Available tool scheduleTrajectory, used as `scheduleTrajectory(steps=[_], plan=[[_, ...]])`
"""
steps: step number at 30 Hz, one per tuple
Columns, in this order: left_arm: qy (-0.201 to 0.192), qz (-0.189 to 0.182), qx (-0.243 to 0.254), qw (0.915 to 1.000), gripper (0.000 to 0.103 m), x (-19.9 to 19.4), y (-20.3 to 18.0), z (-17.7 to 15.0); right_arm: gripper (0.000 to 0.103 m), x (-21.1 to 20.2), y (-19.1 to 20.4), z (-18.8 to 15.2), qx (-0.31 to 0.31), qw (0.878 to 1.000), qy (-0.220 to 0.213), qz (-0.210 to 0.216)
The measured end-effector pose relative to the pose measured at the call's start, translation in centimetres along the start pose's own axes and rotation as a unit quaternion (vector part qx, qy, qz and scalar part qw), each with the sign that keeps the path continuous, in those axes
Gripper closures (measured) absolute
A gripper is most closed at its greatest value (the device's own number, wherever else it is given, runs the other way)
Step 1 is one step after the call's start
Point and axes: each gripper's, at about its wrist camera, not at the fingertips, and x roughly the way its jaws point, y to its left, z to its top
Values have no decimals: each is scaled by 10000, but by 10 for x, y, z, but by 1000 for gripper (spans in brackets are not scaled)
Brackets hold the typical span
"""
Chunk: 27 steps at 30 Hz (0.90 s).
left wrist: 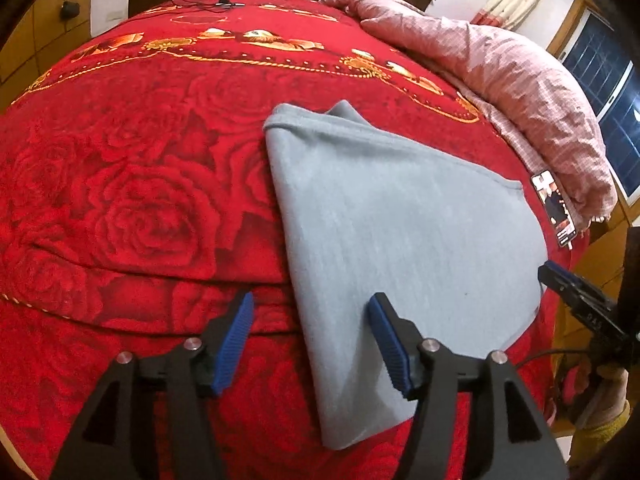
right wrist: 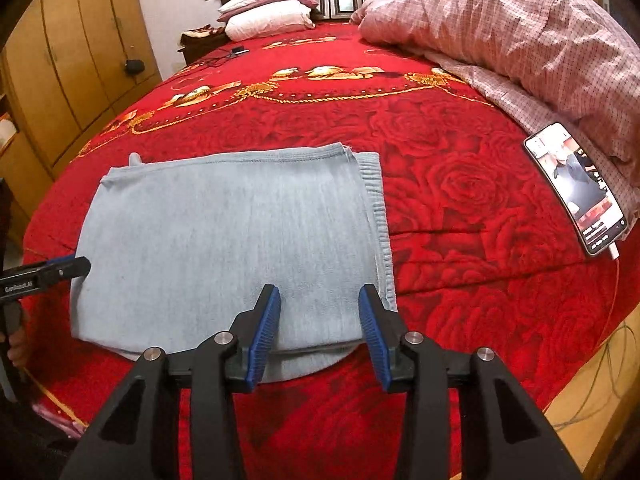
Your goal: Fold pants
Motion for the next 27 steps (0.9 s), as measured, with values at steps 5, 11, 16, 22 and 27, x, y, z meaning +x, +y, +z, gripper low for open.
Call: scheduleTrajectory(steps=[5, 11, 16, 22, 27], plan=[[0, 78, 154, 9999, 32, 1, -7, -2, 57, 0, -3, -3, 161, 9999, -31, 51], [5, 47, 95, 9999, 31, 2, -6, -3, 53, -14, 8, -3, 311, 9995, 27, -107], [26, 42, 128, 9999, 28, 3, -6, -5, 49, -24, 29, 3, 255, 9992, -170, 265], [-5, 67, 195, 9998, 27, 6, -7, -7, 46, 1, 55, -2, -130, 9998, 32, 158], [-16, 50, 156, 9999, 27, 9, -6, -7, 38, 6, 61, -12, -372, 9992, -123, 55]])
